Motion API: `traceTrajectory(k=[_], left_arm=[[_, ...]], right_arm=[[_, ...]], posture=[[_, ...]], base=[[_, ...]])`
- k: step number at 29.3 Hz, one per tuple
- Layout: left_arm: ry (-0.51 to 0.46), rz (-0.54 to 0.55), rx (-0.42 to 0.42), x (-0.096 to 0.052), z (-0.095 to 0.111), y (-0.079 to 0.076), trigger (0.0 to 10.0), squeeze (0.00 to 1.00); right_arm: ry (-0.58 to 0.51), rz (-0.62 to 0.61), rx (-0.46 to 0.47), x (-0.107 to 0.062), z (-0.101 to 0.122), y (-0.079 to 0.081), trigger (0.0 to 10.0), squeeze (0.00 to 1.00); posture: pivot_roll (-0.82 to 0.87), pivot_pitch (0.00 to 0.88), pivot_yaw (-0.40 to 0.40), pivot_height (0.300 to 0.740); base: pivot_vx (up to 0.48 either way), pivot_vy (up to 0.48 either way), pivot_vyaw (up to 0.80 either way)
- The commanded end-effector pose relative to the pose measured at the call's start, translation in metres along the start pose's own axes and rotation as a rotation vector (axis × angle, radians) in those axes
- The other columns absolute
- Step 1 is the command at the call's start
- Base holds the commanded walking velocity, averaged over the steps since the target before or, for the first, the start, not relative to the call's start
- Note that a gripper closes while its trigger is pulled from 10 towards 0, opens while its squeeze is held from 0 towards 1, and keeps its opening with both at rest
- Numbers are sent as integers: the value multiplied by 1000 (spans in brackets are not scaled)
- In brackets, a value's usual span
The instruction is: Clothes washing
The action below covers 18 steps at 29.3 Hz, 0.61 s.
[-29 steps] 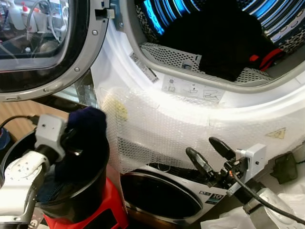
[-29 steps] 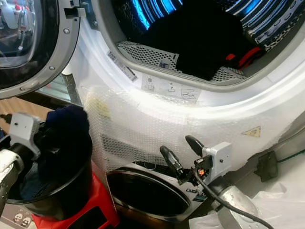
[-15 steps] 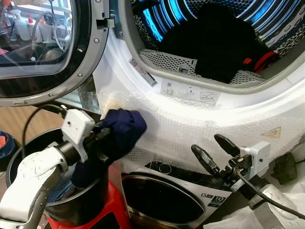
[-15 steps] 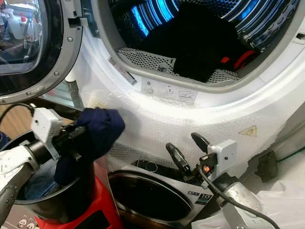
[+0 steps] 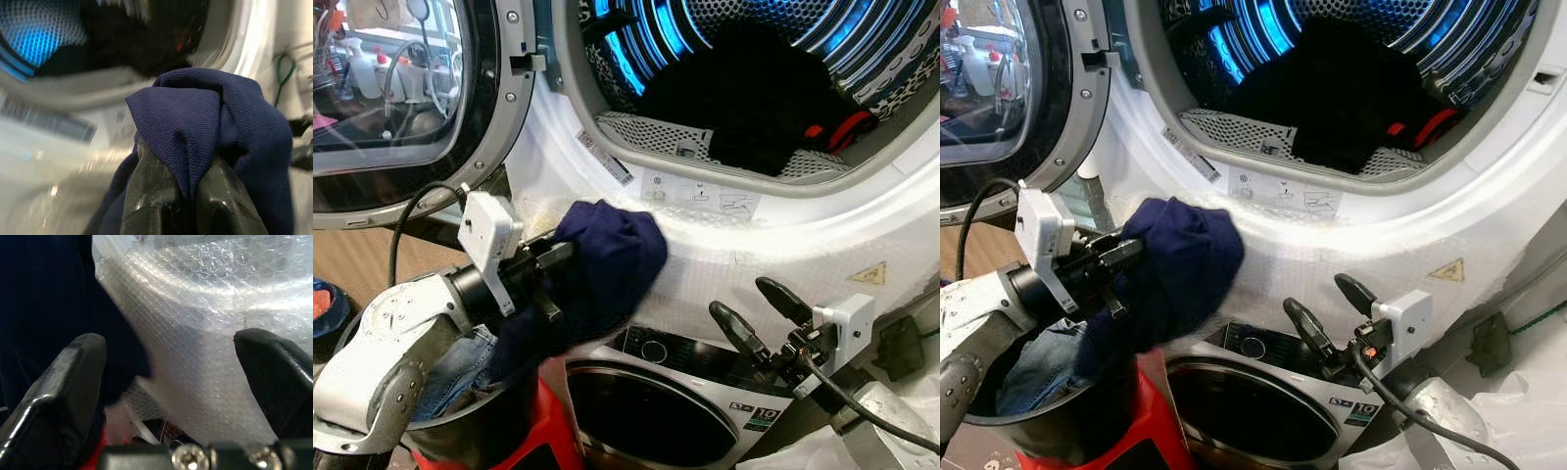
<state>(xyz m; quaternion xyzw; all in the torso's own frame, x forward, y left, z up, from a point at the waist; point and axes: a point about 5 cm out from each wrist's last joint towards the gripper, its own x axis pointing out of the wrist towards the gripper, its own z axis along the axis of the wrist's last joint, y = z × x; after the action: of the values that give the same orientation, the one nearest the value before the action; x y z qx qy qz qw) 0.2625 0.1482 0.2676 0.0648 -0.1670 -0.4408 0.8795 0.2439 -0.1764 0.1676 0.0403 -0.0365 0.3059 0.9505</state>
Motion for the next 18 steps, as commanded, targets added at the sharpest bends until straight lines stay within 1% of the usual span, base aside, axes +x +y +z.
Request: traceTrajectory(k=[1,3,7,8,9,10,12,14,16,17,18], left_arm=[[-55,-17,27,3,15,-1,10000,0],[-61,-19,28,4,17,-1,10000,0],[-76,-15,39,14,18,3,10000,0],[-78,-5,38,18,16,5,10000,0],[-78,21,31,25,14,10,10000,0],[-78,21,31,25,14,10,10000,0],[-72,12,37,33,10,11,10000,0],[-75,-4,31,37,9,10,10000,0],[-75,-6,29,39,8,9,10000,0],[-73,-17,22,41,7,9,10000,0],[-74,-34,7,48,4,8,10000,0]], right_arm=[[-4,16,-8,-2,2,1,10000,0],[-5,28,-8,-2,2,3,10000,0],[5,115,-13,-2,5,14,10000,0],[8,134,-18,-2,5,16,10000,0],[17,161,-37,-4,5,20,10000,0],[17,161,-37,-4,5,20,10000,0],[23,186,-45,-7,5,25,10000,0],[30,189,-48,-9,4,27,10000,0],[32,191,-45,-9,4,28,10000,0],[36,196,-46,-11,3,29,10000,0],[40,196,-51,-12,3,32,10000,0]], posture=[[-28,15,-74,740],[-27,13,-74,740],[-32,11,-69,740],[-35,11,-64,740],[-41,12,-56,740],[-41,12,-56,740],[-54,14,-38,740],[-63,16,-28,740],[-65,18,-25,740],[-72,22,-15,740],[-85,33,1,740]], base=[[0,0,0],[0,0,0],[0,0,0],[0,0,0],[0,0,0],[0,0,0],[0,0,0],[0,0,0],[0,0,0],[0,0,0],[0,0,0]])
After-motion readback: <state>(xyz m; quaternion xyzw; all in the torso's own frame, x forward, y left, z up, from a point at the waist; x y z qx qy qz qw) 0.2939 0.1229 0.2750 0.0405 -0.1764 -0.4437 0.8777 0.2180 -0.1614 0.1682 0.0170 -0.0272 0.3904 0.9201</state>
